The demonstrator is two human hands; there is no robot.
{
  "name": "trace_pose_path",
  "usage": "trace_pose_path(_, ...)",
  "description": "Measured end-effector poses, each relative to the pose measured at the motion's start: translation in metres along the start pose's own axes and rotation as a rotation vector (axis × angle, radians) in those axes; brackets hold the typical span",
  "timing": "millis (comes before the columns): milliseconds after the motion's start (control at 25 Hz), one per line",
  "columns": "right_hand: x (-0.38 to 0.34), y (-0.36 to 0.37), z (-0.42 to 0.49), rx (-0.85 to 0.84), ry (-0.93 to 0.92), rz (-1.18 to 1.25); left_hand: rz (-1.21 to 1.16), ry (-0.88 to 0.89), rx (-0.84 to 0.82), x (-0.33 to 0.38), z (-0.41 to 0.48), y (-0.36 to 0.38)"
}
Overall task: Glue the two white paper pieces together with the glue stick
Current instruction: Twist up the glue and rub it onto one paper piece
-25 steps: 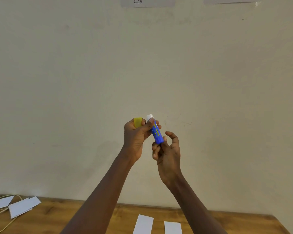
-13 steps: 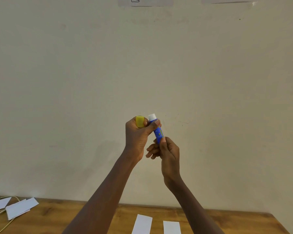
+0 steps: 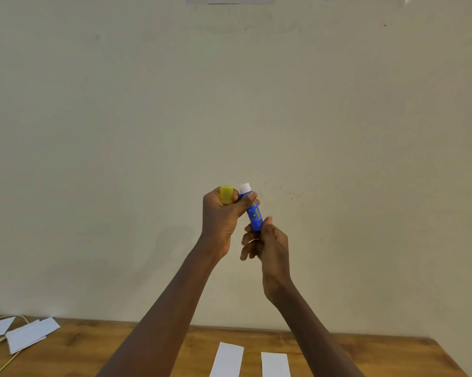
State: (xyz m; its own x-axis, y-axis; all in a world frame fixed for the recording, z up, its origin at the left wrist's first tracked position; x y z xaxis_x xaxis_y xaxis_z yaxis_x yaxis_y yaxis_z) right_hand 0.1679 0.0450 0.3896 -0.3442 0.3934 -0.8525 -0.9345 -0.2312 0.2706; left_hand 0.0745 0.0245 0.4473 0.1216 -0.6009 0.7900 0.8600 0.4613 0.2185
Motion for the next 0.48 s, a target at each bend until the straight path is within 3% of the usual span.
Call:
trace_pose_path(160,-0.0016,-0.0061,-0.0006,0.105,-0.186,-0.179,0.006,-0.002,-0.012,-0.0018,0.0001,0.0014)
trace_pose_path(360,0.0045,-0.003,-0.0009,-0.036,0.029,-0.021,0.008,-0.012,-0.032,-0.0043,0.0026,0.0017)
trace_pose_path(480,0.0009,-0.0101,0.0015,0.071,-0.139,-0.154,0.057,-0.007,-0.013,-0.0044,0.0037,-0.0007)
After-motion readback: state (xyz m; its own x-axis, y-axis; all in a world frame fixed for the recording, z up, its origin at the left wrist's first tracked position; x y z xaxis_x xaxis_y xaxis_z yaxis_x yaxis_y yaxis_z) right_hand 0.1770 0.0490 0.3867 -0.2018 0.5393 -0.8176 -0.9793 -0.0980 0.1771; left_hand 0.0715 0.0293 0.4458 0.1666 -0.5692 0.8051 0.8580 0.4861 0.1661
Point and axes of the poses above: each hand's wrist, its own z-axis towards the middle knuckle, its own y-axis out of the palm, x = y × z, the point moved 5 cm from there along z, towards the middle knuckle, and after that the axes turned 7 degrees about x, right-handed, at the moved point
